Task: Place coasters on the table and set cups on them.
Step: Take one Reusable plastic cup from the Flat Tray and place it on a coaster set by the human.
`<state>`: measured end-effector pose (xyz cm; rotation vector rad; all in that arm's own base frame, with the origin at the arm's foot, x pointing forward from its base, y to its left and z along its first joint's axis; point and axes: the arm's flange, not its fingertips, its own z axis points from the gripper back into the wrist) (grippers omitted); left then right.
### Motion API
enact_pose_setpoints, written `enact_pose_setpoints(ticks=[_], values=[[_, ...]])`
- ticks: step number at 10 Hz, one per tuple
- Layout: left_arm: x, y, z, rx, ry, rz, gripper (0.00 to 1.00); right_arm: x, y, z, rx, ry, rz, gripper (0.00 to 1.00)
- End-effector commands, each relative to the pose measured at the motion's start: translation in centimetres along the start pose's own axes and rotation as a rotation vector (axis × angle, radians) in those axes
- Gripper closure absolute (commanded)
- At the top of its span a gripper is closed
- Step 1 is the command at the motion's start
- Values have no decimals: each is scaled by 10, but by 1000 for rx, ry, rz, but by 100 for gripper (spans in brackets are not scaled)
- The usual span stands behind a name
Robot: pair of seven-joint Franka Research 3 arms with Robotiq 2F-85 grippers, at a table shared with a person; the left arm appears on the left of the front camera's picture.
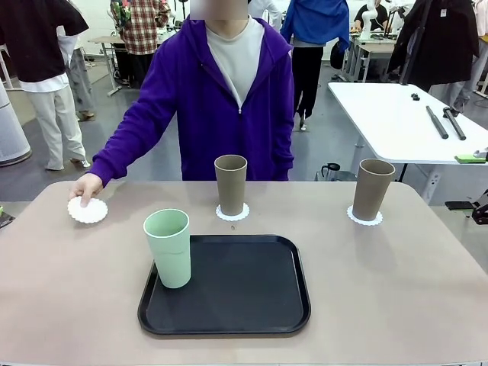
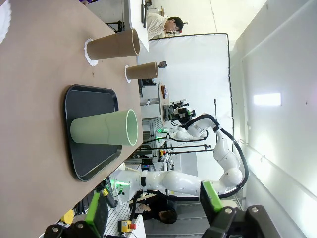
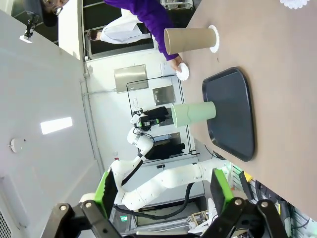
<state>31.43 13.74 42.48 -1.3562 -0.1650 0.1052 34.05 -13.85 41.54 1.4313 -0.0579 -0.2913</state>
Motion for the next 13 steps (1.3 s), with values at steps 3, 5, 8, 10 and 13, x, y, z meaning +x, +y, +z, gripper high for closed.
enact_pose_setpoints(ticks=[3, 5, 8, 10, 13], values=[[0, -2, 0, -11, -8, -7, 0, 2, 3, 1, 5, 9, 5, 0], [0, -2, 0, -11, -8, -7, 0, 2, 3, 1, 5, 9, 5, 0], [0, -2, 0, -11, -8, -7, 0, 2, 3, 1, 5, 9, 5, 0], [0, -2, 0, -11, -8, -7, 0, 2, 3, 1, 5, 9, 5, 0], [0, -2, 0, -11, -8, -7, 0, 2, 3, 1, 5, 9, 5, 0]])
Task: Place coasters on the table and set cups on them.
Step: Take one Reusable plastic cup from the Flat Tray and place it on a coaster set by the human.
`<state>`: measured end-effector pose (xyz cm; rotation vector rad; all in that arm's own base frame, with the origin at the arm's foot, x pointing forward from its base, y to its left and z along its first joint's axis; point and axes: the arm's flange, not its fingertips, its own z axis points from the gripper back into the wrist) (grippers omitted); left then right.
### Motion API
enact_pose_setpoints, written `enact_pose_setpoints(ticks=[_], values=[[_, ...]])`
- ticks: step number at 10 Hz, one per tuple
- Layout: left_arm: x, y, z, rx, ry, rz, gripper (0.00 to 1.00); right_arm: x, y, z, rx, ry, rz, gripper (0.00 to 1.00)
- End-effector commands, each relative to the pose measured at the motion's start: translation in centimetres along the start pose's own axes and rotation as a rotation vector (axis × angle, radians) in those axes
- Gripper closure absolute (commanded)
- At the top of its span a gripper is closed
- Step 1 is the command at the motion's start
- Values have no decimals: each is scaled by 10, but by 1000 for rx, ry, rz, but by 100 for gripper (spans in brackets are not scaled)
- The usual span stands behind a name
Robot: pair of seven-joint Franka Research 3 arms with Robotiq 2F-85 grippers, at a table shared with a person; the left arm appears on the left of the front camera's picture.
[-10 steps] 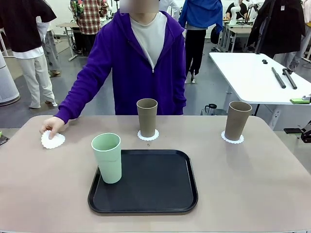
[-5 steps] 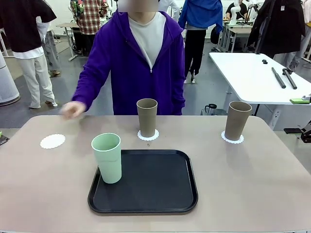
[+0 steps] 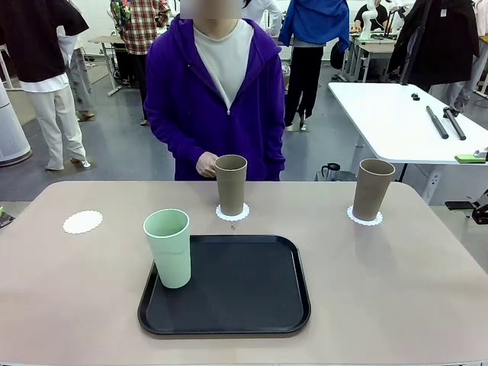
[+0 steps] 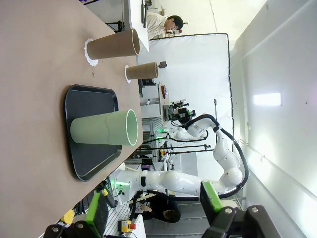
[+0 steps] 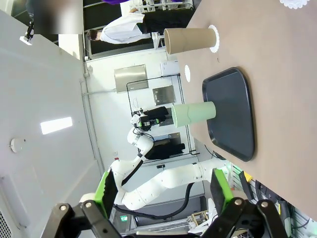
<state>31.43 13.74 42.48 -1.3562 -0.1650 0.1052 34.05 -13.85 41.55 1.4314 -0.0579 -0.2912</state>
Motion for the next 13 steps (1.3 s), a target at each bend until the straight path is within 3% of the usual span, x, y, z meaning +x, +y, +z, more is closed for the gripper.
enact_pose_setpoints(ticks=[1, 8, 9, 10, 13], values=[[0, -2, 0, -11, -8, -7, 0, 2, 3, 1, 5, 9, 5, 0], [0, 0, 0, 0, 0, 0, 0, 2, 3, 1, 5, 9, 5, 0], [17, -20, -2, 59, 47, -168, 0, 2, 3, 1, 5, 9, 5, 0], [46, -42, -11, 199, 111, -332, 0, 2, 3, 1, 5, 9, 5, 0], [108, -108, -57, 512, 333, -598, 0, 2, 3, 1, 5, 9, 5, 0]])
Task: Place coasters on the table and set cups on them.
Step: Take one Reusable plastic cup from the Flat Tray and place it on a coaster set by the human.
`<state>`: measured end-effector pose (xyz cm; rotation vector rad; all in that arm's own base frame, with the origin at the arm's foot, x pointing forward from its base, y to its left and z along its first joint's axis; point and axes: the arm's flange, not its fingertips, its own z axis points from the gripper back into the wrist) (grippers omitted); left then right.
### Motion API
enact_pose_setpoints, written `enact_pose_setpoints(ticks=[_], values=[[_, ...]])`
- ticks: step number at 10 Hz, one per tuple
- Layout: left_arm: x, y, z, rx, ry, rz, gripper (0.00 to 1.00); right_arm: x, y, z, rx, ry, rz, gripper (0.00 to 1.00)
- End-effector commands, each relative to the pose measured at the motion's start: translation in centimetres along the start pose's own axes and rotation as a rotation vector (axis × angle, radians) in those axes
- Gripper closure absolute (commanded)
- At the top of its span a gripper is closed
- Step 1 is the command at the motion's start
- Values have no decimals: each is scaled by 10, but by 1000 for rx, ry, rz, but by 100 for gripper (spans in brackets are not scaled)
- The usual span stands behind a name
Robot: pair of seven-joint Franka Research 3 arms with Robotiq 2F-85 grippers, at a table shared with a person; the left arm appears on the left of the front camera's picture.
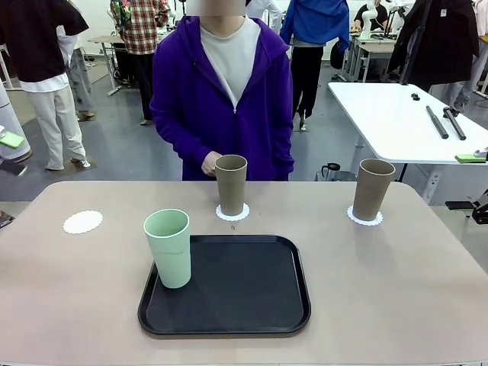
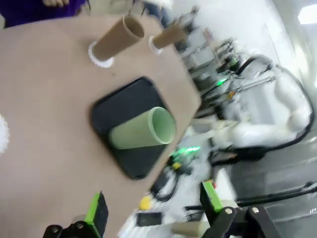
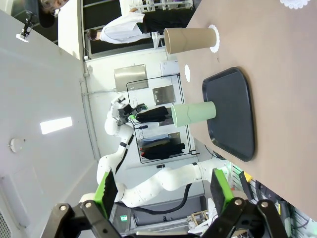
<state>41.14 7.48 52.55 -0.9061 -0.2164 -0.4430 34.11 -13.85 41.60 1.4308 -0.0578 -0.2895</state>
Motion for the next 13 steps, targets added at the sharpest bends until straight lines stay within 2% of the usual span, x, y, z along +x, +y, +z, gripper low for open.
enact_pose_setpoints(ticks=[1, 2, 4, 5, 7, 9, 10, 11, 13], values=[[23, -10, -9, 197, 162, -196, 0, 1, 2, 1, 5, 8, 4, 0], [21, -32, -26, 260, 276, -291, 0, 1, 2, 1, 5, 8, 4, 0], [40, -65, -65, 384, 470, -420, 0, 1, 2, 1, 5, 8, 4, 0], [30, -77, -93, 429, 522, -459, 0, 1, 2, 1, 5, 8, 4, 0], [37, -80, -132, 507, 576, -547, 0, 1, 2, 1, 5, 8, 4, 0], [37, -70, -157, 505, 604, -564, 0, 1, 2, 1, 5, 8, 4, 0], [33, -69, -157, 484, 576, -551, 0, 1, 2, 1, 5, 8, 4, 0], [39, -80, -155, 480, 608, -576, 0, 1, 2, 1, 5, 8, 4, 0], [39, -80, -155, 480, 608, -576, 0, 1, 2, 1, 5, 8, 4, 0]])
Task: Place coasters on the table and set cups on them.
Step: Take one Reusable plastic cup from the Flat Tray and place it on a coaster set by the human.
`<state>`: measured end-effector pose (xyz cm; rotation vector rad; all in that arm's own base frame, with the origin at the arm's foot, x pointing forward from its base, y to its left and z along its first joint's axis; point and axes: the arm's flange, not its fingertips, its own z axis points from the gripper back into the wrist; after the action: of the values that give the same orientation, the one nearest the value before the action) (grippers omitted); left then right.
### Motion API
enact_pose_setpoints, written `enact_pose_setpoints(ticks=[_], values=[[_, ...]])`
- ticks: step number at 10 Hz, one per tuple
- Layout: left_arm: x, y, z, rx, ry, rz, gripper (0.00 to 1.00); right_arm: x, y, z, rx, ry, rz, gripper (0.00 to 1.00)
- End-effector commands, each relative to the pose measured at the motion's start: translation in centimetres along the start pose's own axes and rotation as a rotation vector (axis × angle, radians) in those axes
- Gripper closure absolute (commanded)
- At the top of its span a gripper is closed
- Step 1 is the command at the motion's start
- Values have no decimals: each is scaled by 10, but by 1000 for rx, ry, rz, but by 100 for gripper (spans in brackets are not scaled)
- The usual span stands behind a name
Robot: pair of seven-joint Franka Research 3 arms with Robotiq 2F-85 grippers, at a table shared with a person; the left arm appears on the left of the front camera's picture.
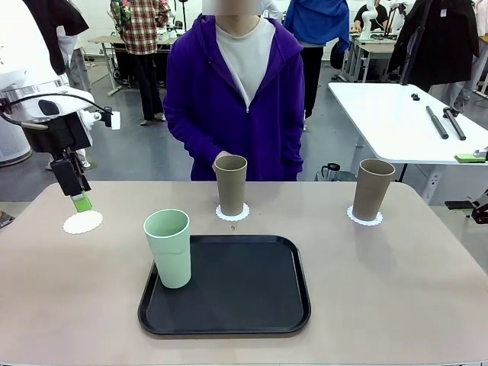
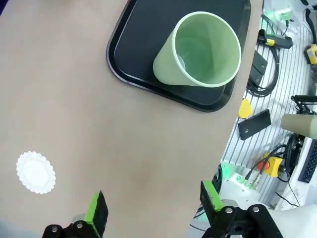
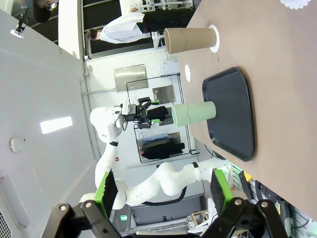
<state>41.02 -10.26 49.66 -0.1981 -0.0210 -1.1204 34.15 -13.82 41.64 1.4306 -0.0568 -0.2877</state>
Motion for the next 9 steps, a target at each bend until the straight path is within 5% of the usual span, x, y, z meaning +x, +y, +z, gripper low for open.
enact_pose_setpoints(ticks=[1, 3, 5, 9], values=[[0, -2, 6, -2, 7, -1, 0, 1, 1, 1, 6, 6, 3, 0], [0, 0, 2, 2, -2, -1, 0, 1, 1, 1, 6, 6, 3, 0], [-28, 8, -23, -40, -254, -189, 0, 1, 1, 1, 6, 6, 3, 0], [-84, 37, -48, -143, -766, -273, 0, 1, 1, 1, 6, 6, 3, 0]])
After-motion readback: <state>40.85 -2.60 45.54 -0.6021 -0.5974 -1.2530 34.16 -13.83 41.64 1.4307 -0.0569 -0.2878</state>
